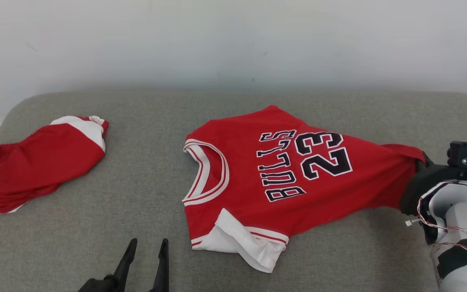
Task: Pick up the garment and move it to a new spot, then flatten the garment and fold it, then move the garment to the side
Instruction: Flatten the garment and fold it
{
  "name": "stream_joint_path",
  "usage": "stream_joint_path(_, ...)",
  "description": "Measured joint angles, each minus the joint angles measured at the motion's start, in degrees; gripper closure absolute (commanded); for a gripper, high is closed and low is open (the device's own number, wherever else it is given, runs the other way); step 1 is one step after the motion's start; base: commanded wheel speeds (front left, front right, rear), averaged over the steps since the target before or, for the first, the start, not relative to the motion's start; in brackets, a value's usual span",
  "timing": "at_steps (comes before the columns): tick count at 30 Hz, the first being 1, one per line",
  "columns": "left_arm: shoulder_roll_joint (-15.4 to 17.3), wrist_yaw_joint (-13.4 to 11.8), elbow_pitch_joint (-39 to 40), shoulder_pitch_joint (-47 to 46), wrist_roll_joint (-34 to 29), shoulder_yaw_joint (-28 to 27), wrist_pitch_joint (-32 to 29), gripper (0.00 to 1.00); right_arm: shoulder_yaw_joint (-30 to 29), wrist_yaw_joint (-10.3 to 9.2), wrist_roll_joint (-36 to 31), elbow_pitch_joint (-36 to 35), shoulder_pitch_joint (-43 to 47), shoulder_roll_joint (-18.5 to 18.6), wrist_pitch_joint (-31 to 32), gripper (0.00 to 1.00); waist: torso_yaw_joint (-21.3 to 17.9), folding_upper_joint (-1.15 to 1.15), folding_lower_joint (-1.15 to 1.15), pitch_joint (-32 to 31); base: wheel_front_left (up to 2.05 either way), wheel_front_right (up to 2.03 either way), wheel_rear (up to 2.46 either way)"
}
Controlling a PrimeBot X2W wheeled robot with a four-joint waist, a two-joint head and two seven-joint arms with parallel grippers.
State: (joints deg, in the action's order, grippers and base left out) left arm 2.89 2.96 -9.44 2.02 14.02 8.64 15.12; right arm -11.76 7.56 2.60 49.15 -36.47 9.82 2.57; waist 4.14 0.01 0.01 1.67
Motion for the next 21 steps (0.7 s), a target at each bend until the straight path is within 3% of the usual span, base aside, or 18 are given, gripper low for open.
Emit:
stream_joint_path(2,-0.01,-0.10,0.07,-0.69,0.00,0.70,0.00,0.00,-2.15,0.00,-1.43,1.98,-0.21,0.23,-0.01,0.00,0.23,0.00,0.00,0.88,0.00,0.00,0.00)
stream_joint_path(6,-0.01,-0.42,0.03,-1.91,-0.08,0.96,0.00,0.00,-6.57,0.00,-4.16,5.56,-0.88,0.42,-2.45,0.00,0.85,0.00,0.00,2.87,0.00,0.00,0.00)
stream_joint_path(11,-0.03,-0.49,-0.67,-1.82,-0.31,0.34,0.00,0.00,-7.16,0.00,-6.60,6.69,0.76,0.10,-8.10,0.00,0.55,0.00,0.00,2.57,0.00,0.00,0.00)
stream_joint_path(15,-0.03,-0.60,-1.03,-0.46,-0.30,-0.67,0.00,0.00,-5.10,0.00,-6.98,6.44,4.83,-0.75,-13.30,0.00,-0.04,0.00,-0.01,0.74,0.00,0.00,0.00)
stream_joint_path(21,-0.01,-0.46,-1.01,1.37,-0.03,-1.98,0.00,0.00,0.42,0.00,-4.55,-0.01,11.57,-3.11,-16.93,0.00,-2.20,-0.01,-0.02,-1.89,0.00,0.00,0.00)
